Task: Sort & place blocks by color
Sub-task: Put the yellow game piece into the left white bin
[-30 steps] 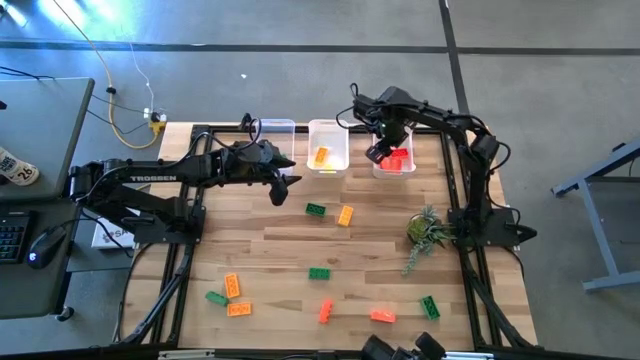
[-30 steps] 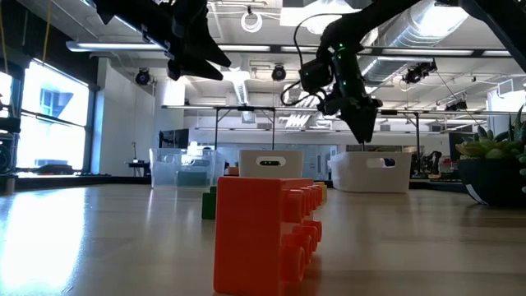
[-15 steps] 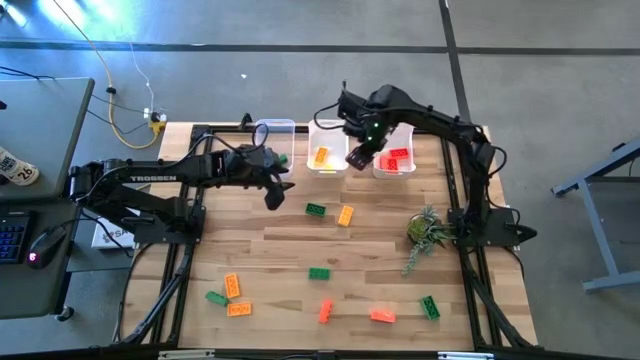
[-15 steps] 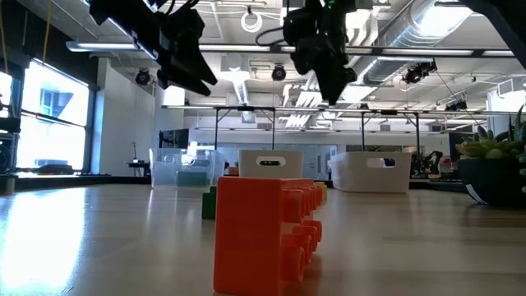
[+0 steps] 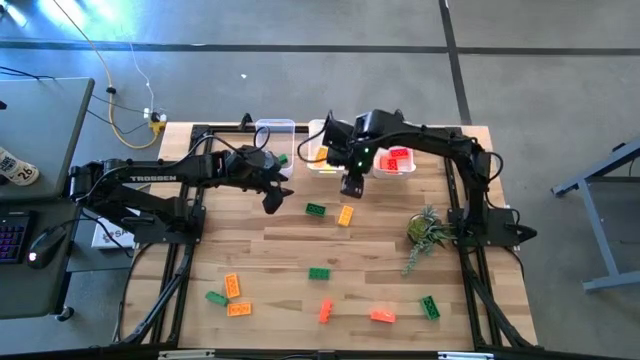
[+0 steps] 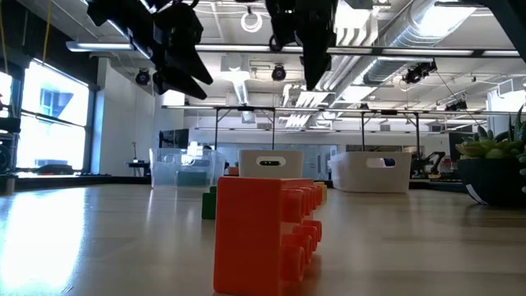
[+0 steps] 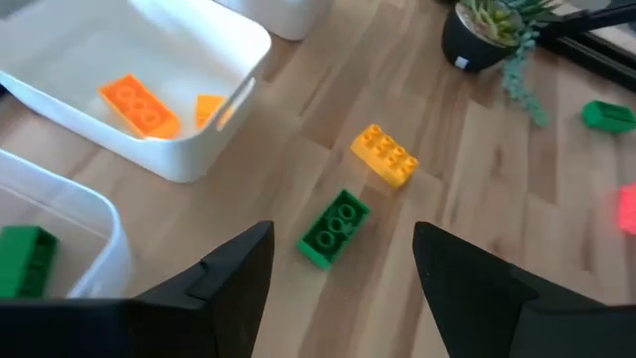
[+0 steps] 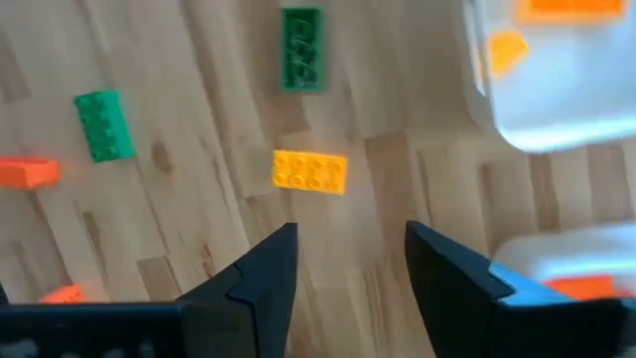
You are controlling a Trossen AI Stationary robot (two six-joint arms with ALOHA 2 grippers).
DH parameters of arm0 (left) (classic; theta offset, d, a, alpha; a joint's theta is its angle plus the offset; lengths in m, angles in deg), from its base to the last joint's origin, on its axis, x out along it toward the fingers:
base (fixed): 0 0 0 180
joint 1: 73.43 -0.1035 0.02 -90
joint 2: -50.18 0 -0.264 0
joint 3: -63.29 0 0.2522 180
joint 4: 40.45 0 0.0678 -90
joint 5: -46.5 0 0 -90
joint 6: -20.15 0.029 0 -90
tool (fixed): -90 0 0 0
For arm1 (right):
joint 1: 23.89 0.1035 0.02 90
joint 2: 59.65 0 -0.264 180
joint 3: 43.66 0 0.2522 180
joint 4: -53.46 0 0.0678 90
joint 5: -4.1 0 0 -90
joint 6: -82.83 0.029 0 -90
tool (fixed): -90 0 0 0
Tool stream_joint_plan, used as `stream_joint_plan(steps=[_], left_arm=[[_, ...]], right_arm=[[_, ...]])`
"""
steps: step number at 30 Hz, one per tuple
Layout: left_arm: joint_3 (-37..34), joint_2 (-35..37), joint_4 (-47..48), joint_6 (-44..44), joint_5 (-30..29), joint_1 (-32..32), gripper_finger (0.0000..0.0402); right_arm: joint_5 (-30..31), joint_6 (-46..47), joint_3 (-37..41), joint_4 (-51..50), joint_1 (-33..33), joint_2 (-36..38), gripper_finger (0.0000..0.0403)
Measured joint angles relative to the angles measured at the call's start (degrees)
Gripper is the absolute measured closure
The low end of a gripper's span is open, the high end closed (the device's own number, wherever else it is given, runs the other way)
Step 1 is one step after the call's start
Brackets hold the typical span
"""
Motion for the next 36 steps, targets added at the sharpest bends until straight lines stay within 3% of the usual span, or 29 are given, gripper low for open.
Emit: stream_joint_plan(steps=[8,17,28,36], left_arm=[[0.0,0.0,1.1,-8.1,0.7,2.2,0.0172],[0.0,0.0,1.5,-15.3,0.6,7.8,0.0172],[0.0,0.0,7.4,-16.8,0.6,15.1,0.0172],[0.0,0.0,9.3,-16.8,0.6,16.2,0.0172]], right_arm=[[5.6,-20.9,0.0,1.1,5.6,-0.2,0.0162],[5.8,-38.7,0.3,0.9,9.3,-3.2,0.0160],[7.9,-38.0,0.3,1.2,10.6,-10.3,0.0160],[7.9,-36.8,2.8,-0.7,10.6,-13.2,0.0160]])
